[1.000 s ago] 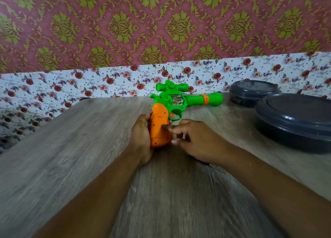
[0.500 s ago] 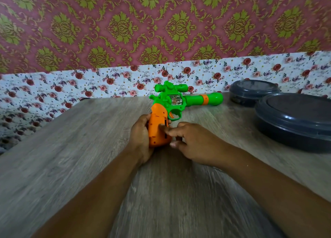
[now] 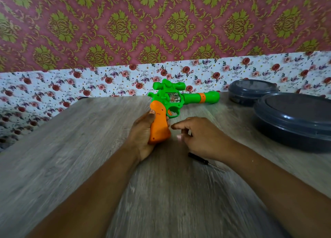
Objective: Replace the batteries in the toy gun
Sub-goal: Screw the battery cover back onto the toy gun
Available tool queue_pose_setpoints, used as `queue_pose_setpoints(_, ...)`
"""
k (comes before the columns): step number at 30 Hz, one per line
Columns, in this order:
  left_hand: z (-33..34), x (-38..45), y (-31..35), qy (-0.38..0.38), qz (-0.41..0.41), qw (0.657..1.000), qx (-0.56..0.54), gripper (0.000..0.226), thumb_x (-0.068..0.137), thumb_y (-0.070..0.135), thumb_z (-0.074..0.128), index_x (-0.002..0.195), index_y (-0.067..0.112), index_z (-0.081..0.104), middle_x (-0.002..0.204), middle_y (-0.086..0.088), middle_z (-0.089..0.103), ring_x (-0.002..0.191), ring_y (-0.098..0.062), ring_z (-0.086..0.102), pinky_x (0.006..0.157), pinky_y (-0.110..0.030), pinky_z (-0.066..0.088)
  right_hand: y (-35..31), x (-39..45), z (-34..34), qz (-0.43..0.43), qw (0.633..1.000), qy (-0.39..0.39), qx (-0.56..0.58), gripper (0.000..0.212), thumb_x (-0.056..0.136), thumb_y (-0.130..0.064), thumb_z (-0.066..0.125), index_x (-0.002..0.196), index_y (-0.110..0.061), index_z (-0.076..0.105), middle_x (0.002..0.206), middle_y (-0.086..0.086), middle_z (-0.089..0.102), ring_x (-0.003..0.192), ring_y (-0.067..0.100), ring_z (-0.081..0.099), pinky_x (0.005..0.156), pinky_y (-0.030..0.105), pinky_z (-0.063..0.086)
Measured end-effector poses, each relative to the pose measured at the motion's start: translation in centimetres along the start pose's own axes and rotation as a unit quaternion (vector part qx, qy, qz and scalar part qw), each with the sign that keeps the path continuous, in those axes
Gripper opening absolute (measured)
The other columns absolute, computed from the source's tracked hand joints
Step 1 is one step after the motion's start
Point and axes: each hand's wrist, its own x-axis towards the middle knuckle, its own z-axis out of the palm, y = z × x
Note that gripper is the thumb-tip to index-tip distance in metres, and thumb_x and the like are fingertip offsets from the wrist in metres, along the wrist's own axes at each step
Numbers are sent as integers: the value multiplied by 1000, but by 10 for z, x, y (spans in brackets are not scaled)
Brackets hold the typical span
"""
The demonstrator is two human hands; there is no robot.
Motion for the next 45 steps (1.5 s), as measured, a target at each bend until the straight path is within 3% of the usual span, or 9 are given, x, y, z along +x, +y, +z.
queue_pose_setpoints(5, -1, 5, -3, 31, -6, 999, -12, 39, 97, 28, 44, 128, 5, 46, 91, -11, 66, 68, -15, 68, 63, -31, 55, 16, 2, -19, 61, 996, 55, -30, 14, 85, -15, 61, 93, -16, 73, 98, 0, 71, 76, 5, 55, 56, 8, 32)
queue_pose_setpoints(10, 2, 1, -1, 29, 1, 999, -16, 31, 98, 25, 42, 123, 7, 46, 92, -12, 64, 76, -20, 63, 70, -35, 52, 27, 1, -26, 104, 993, 38, -48, 9, 79, -13, 70, 87, -15, 74, 92, 0, 73, 63, -3, 49, 48, -7, 32)
queue_pose_setpoints(16, 5, -3, 0, 33, -8, 999, -21, 42, 100, 24, 39, 137, 4, 38, 94, -13, 63, 79, -21, 62, 72, -35, 51, 28, -1, -19, 125, 990, -21, -66, 15, 77, -16, 73, 92, -16, 74, 97, 1, 71, 85, 10, 61, 55, 11, 37)
queue_pose_setpoints(22, 5, -5, -1, 14, -5, 1000, -16, 44, 100, 26, 35, 139, 4, 37, 94, -11, 63, 79, -20, 62, 63, -29, 54, 31, -1, -16, 121, 989, -24, -80, 7, 78, -15, 70, 85, -15, 73, 85, 0, 69, 71, 5, 52, 44, 3, 29)
queue_pose_setpoints(27, 5, -6, -2, 6, 4, 999, -53, 50, 100, 37, 28, 141, 9, 36, 94, -15, 64, 76, -22, 63, 59, -28, 57, 39, 3, -5, 108, 985, -16, -132, 10, 81, -11, 63, 88, -11, 69, 97, 8, 68, 88, 22, 61, 68, 25, 46)
queue_pose_setpoints(32, 12, -9, -5, 13, 45, 999, 22, 47, 99, 43, 24, 133, 18, 45, 92, -7, 66, 75, -19, 63, 65, -29, 53, 22, 7, -2, 47, 994, 77, 68, 5, 82, -7, 65, 80, -7, 69, 68, -12, 59, 59, -8, 54, 55, 5, 37)
queue_pose_setpoints(35, 21, -13, -9, 40, 64, 994, 79, 50, 99, 44, 22, 131, 18, 50, 109, -5, 66, 93, -17, 62, 82, -32, 49, 0, 8, 8, 8, 971, 107, 212, 20, 81, -8, 67, 67, -21, 62, 60, -15, 56, 54, -2, 51, 59, 15, 38)
queue_pose_setpoints(42, 32, -18, -11, 61, 85, 989, 105, 48, 100, 39, 28, 130, 12, 54, 125, -12, 61, 115, -24, 58, 105, -41, 42, -12, 4, 21, -33, 969, 155, 189, 20, 78, -2, 66, 72, -21, 60, 70, -13, 50, 60, -4, 48, 59, 5, 35)
queue_pose_setpoints(45, 33, -19, -9, 44, 79, 991, 103, 47, 102, 32, 24, 133, 8, 49, 124, -13, 60, 107, -23, 60, 93, -29, 50, -12, 4, 24, -33, 969, 163, 182, 20, 78, -3, 67, 73, -21, 58, 75, -11, 46, 66, 1, 45, 64, 6, 35)
